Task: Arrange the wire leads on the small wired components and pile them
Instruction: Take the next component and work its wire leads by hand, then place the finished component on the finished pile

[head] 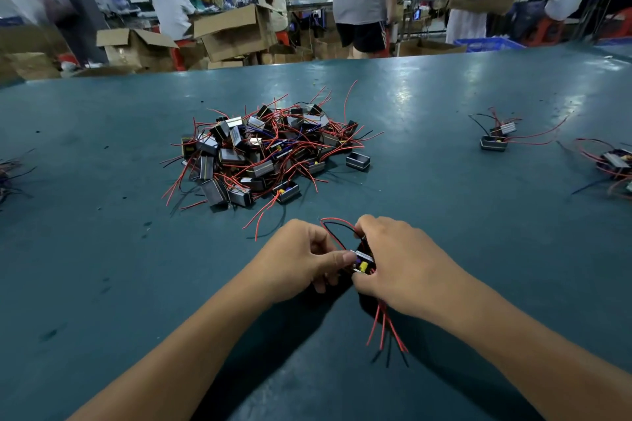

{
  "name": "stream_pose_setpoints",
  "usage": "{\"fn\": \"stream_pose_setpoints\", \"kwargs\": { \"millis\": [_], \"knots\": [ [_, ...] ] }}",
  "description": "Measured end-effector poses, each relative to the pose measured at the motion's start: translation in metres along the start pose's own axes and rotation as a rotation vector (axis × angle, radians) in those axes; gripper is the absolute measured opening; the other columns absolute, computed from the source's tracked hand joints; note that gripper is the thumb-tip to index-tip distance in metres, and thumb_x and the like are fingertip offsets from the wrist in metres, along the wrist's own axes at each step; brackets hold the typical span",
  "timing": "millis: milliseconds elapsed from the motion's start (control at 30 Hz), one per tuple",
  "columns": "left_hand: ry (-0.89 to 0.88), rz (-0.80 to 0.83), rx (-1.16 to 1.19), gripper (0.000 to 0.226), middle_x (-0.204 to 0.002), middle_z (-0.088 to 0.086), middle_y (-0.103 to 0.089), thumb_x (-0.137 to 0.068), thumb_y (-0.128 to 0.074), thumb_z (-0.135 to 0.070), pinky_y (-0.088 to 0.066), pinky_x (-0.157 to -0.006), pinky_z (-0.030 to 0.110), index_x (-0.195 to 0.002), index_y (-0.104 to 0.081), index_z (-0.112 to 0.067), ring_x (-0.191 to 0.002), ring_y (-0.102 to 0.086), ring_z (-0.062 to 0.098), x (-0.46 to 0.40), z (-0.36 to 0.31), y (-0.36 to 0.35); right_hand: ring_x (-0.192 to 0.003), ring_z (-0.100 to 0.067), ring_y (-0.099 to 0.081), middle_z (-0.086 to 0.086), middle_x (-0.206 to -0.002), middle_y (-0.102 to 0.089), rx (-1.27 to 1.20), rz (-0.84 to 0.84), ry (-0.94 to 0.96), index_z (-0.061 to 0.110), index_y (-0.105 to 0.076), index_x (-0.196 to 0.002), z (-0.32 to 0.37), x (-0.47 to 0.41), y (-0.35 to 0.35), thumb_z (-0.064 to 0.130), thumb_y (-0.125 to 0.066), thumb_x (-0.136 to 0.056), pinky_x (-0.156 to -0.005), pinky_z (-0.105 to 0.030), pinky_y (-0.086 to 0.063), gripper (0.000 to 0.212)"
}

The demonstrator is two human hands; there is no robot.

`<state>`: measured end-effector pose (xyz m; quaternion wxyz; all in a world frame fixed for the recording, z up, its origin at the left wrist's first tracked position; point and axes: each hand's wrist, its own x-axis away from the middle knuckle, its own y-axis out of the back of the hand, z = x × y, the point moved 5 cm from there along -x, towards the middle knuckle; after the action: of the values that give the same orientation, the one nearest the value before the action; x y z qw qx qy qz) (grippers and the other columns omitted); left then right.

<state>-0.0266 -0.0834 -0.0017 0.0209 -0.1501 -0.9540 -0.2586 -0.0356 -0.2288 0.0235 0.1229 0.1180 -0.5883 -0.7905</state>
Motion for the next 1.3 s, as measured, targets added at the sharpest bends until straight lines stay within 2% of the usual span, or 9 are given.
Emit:
{"fn": "stream_pose_setpoints", "kwargs": {
  "millis": [133,333,567,700,833,900,1000,1133,1300],
  "knots": [
    [-0.066,-0.082,-0.086,0.034,-0.064,0.000,-0.071,-0.097,-0.064,-0.038,-0.041,-0.043,0.018,-0.076,-0.064,-0.012,-0.050,-0.063,0.013,-0.003,-0.001,0.003,-0.094,-0.026,-0.060,-0.001,-0.105,-0.063,-0.015,-0.028,-0.078,0.019,-0.051,-0.112,-0.022,-0.009,0.015,0.039,-0.072,-0.076,-0.080,-0.038,-0.051,0.046],
    [-0.333,-0.239,-0.405,0.016,-0.070,-0.009,-0.067,-0.096,-0.066,-0.031,-0.051,-0.066,0.036,-0.085,-0.068,-0.021,-0.067,-0.062,0.012,-0.003,-0.007,0.003,-0.095,-0.029,-0.061,-0.006,-0.107,-0.067,-0.058,-0.154,-0.261,0.015,-0.055,-0.115,-0.090,-0.016,0.057,0.031,-0.075,-0.075,-0.083,-0.040,-0.052,0.047],
    [-0.424,-0.315,-0.423,0.009,-0.073,-0.020,-0.063,-0.095,-0.067,-0.021,-0.043,-0.065,0.021,-0.088,-0.070,-0.018,-0.067,-0.056,-0.004,0.000,-0.010,0.000,-0.086,-0.019,-0.064,0.000,-0.103,-0.068,-0.162,-0.209,-0.259,0.021,-0.053,-0.118,-0.139,0.006,0.071,0.030,-0.079,-0.075,-0.075,-0.033,-0.051,0.051],
    [-0.429,-0.320,-0.439,0.010,-0.072,-0.023,-0.061,-0.095,-0.067,-0.022,-0.038,-0.063,0.013,-0.087,-0.070,-0.019,-0.068,-0.056,-0.005,0.000,-0.010,-0.001,-0.096,-0.019,-0.064,0.000,-0.111,-0.064,-0.208,-0.249,-0.191,0.022,-0.052,-0.119,-0.151,0.015,0.068,0.024,-0.081,-0.073,-0.088,-0.036,-0.053,0.055],
    [-0.431,-0.319,-0.451,0.009,-0.072,-0.024,-0.061,-0.095,-0.067,-0.022,-0.038,-0.063,0.013,-0.087,-0.070,-0.020,-0.068,-0.056,-0.005,-0.002,-0.008,-0.001,-0.101,-0.030,-0.062,-0.011,-0.116,-0.065,-0.016,-0.264,-0.234,0.013,-0.053,-0.121,-0.188,0.008,0.081,0.019,-0.079,-0.075,-0.088,-0.039,-0.051,0.053],
    [-0.430,-0.320,-0.451,0.009,-0.072,-0.024,-0.061,-0.095,-0.067,-0.022,-0.039,-0.063,0.013,-0.087,-0.069,-0.020,-0.069,-0.057,-0.003,-0.003,-0.008,-0.001,-0.114,-0.037,-0.056,-0.020,-0.126,-0.059,0.233,-0.308,-0.409,0.009,-0.047,-0.130,-0.218,0.004,0.105,0.020,-0.077,-0.078,-0.097,-0.046,-0.047,0.061],
    [-0.425,-0.322,-0.437,0.010,-0.072,-0.021,-0.063,-0.095,-0.066,-0.021,-0.039,-0.063,0.013,-0.086,-0.069,-0.021,-0.070,-0.058,0.000,-0.006,-0.007,-0.001,-0.146,-0.038,-0.020,-0.023,-0.158,-0.019,0.503,-0.323,-0.663,0.010,-0.021,-0.149,-0.238,0.005,0.128,0.028,-0.068,-0.087,-0.119,-0.055,-0.015,0.080],
    [-0.406,-0.318,-0.432,0.010,-0.075,-0.019,-0.065,-0.096,-0.065,-0.024,-0.040,-0.063,0.013,-0.087,-0.068,-0.024,-0.072,-0.060,0.002,-0.007,-0.002,0.001,-0.138,-0.031,-0.036,-0.013,-0.150,-0.038,0.467,-0.364,-0.400,0.014,-0.041,-0.139,-0.181,-0.022,0.095,0.038,-0.064,-0.087,-0.116,-0.048,-0.024,0.062],
    [-0.411,-0.324,-0.395,0.010,-0.074,-0.019,-0.065,-0.096,-0.066,-0.024,-0.040,-0.062,0.013,-0.086,-0.067,-0.025,-0.072,-0.061,0.005,-0.005,-0.002,0.003,-0.123,-0.027,-0.053,-0.006,-0.137,-0.051,0.089,-0.249,-0.296,0.019,-0.048,-0.135,-0.123,-0.038,0.047,0.041,-0.061,-0.089,-0.105,-0.041,-0.034,0.052]
  ]
}}
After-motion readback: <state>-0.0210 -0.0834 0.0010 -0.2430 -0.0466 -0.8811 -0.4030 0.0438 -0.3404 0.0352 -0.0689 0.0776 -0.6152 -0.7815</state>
